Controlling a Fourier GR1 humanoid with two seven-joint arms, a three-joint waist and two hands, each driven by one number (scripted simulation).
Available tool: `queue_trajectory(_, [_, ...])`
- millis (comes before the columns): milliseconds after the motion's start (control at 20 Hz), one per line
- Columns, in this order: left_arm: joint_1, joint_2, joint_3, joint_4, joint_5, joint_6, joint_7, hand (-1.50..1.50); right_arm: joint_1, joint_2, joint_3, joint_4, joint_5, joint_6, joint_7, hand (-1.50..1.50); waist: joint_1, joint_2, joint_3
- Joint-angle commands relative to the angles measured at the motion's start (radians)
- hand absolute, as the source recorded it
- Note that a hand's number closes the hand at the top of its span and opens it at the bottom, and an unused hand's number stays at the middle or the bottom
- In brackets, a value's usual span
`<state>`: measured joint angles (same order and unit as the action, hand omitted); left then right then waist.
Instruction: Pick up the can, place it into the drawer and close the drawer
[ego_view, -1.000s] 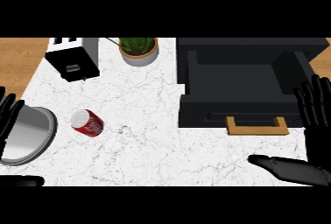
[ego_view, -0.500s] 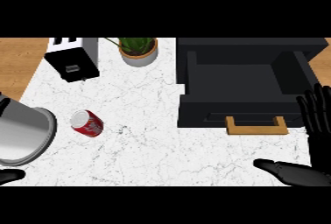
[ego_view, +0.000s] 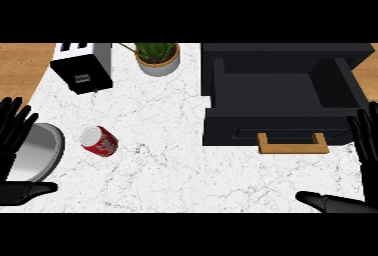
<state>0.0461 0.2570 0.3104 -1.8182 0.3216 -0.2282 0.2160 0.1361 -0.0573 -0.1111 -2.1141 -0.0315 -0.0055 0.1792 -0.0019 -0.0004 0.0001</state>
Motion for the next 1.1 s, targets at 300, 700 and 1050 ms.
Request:
queue_trajectory(300, [-0.024,-0.108,-0.103,0.191,-0.209,0.056,-0.17,-1.5,-0.001,-0.008,-0.057,0.055,-0.029,0.039,-0.07,-1.5,0.0,0.001,0.0])
queue_trajectory(700, [-0.058,-0.118,-0.074,0.428,-0.26,0.073,-0.337,-1.5,0.02,-0.007,-0.066,-0.067,-0.032,0.033,0.022,-1.5,-0.002,0.0,0.0])
queue_trajectory(1050, [-0.069,-0.083,-0.024,0.632,-0.267,0.053,-0.491,-1.5,0.016,-0.068,-0.138,-0.202,-0.131,0.05,0.201,-1.5,-0.004,0.0,-0.001])
